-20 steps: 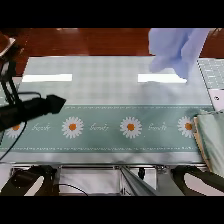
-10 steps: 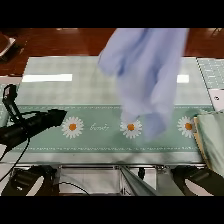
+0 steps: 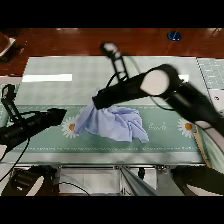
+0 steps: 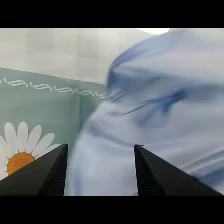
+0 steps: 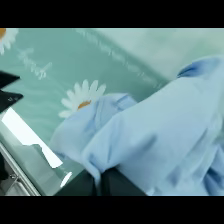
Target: Fold the shirts.
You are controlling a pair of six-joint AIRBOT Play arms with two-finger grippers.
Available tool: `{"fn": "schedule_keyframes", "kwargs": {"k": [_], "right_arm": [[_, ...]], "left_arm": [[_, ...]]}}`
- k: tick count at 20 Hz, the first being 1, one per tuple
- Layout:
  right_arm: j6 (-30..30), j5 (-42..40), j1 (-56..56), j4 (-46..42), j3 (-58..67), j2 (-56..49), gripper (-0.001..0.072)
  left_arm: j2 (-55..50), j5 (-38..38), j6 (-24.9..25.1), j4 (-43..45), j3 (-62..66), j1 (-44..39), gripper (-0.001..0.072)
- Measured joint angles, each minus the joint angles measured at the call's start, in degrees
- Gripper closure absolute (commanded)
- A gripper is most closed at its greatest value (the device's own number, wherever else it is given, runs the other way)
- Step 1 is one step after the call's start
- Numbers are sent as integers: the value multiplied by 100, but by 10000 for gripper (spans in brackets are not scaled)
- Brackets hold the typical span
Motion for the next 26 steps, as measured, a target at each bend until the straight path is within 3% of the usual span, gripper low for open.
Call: {"fn": "schedule_keyframes", "kwargs": {"k": [1,4,7,12,15,20,26], "right_arm": [[15,-63,39,195,-63,-219,295],[-85,26,-166,531,-76,-511,306],[-262,658,-1027,352,85,-249,306],[-245,1547,-3606,-1115,-348,1156,306],[-173,1569,-5082,-1200,-1598,2081,307],[-597,1340,-6054,-243,-3899,2964,307],[-1043,1241,-6249,380,-5088,3169,307]], "left_arm": [[2,0,0,2,-2,0,202],[-15,-22,0,2,-4,0,202],[-26,-409,50,269,74,173,202],[-155,-1812,365,796,-20,1209,203],[-518,-2223,817,72,-522,1770,203],[-1641,-1915,1473,-1110,-811,2098,203],[-3161,-1355,2070,-1821,-870,2166,204]]}}
